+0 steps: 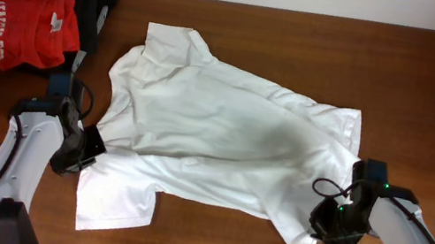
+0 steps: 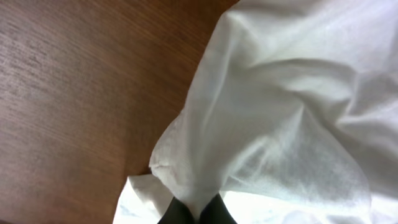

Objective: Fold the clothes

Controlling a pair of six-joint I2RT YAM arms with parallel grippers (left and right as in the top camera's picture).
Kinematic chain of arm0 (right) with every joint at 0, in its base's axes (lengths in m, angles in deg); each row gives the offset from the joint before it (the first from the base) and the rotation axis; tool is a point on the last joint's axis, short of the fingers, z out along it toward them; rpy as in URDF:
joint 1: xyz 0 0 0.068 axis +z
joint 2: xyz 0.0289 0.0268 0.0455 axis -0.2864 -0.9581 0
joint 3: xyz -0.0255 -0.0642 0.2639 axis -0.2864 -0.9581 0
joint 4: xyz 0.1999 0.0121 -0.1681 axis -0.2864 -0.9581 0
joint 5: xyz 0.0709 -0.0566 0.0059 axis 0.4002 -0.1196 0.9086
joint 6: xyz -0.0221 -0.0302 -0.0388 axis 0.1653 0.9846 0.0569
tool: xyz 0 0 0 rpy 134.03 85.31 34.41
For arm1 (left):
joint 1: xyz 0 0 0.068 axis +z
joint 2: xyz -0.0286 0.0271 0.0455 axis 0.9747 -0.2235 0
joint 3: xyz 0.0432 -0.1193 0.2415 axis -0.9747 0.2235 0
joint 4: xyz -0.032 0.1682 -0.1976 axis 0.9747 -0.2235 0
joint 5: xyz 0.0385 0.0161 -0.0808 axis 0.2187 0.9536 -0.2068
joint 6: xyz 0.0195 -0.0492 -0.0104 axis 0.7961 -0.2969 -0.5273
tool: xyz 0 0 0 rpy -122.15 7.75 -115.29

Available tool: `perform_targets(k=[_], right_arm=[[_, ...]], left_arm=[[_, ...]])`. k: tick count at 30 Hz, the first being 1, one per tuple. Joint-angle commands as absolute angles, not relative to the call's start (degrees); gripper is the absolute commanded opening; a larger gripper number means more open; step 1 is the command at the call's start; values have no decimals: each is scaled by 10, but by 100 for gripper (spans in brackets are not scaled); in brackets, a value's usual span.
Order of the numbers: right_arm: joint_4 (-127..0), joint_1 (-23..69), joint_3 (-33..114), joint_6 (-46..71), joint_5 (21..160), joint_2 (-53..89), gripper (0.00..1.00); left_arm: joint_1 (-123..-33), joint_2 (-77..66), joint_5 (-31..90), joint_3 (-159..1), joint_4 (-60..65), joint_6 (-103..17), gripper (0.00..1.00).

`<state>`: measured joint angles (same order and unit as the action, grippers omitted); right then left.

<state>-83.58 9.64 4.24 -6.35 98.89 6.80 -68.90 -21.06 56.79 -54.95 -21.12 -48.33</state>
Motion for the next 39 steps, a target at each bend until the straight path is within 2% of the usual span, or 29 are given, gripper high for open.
perform_targets(k=[1, 6, 11, 17, 22, 35, 39], right_arm=[[-882, 64, 107, -30, 989, 66, 6], [-965, -23, 187, 52, 980, 66, 4], [-1001, -90, 246, 84, 963, 66, 4], [-974, -92, 258, 83, 969, 66, 4], [-927, -92, 258, 79, 1022, 66, 4], [-849, -92, 259, 80, 1028, 66, 4], [-817, -62, 259, 79, 1025, 66, 4]], left_arm=[[-687, -210, 565, -556, -227, -473, 0], [-687, -184, 548, -557, -251, -446, 0], [-687, -55, 546, -557, -255, -446, 0], [-687, -7, 537, -557, -197, -446, 1], [-687, -38, 526, -557, -161, -446, 0], [-687, -143, 526, -557, -44, -446, 0], [-687, -154, 526, -556, 5, -446, 0]])
